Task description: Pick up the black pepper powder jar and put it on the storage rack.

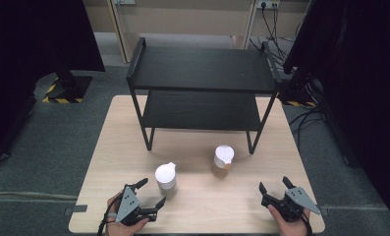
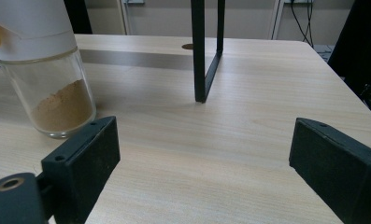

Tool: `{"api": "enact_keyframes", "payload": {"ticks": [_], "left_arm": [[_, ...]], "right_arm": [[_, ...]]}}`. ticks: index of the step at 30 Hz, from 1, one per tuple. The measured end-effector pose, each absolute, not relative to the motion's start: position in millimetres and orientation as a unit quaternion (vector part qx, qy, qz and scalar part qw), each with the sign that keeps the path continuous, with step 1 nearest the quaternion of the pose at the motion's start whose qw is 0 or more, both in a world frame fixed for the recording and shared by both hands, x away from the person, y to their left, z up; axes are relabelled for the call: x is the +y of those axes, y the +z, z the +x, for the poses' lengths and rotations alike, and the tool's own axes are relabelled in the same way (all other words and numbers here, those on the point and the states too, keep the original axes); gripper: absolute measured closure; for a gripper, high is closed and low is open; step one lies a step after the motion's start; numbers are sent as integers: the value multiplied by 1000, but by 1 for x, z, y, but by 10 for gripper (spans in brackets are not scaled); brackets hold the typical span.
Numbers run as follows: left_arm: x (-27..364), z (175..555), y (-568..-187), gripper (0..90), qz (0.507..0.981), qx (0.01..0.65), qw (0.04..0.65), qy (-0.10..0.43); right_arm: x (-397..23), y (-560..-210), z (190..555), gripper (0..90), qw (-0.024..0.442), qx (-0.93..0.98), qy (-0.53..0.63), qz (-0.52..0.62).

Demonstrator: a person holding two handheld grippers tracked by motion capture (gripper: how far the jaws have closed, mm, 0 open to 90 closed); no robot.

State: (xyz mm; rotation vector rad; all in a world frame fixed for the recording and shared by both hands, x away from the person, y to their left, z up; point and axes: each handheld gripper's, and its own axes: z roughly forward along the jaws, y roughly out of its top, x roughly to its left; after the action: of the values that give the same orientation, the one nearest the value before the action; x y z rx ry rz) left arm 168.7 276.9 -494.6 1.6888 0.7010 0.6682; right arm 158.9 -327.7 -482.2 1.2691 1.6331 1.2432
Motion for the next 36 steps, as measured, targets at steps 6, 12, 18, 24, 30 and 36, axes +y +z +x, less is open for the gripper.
{"api": "enact_keyframes", "payload": {"ticks": [6, 12, 18, 24, 30, 36], "left_arm": [[272, 174, -491, 118, 714, 294, 568, 285], [266, 180, -486, 126, 706, 299, 574, 289], [257, 188, -482, 136, 701, 298, 578, 292], [253, 194, -479, 159, 701, 300, 578, 291], [252, 198, -480, 203, 697, 309, 581, 285], [251, 198, -481, 272, 699, 303, 582, 284]], "right_arm": [[-327, -482, 159, 88, 355, 633, 480, 493], [-327, -481, 160, 88, 355, 635, 478, 492], [-327, -481, 160, 88, 354, 636, 478, 492], [-327, -481, 160, 88, 354, 636, 478, 492], [-327, -480, 160, 87, 353, 637, 478, 492], [-327, -480, 161, 85, 352, 637, 477, 492]]}}
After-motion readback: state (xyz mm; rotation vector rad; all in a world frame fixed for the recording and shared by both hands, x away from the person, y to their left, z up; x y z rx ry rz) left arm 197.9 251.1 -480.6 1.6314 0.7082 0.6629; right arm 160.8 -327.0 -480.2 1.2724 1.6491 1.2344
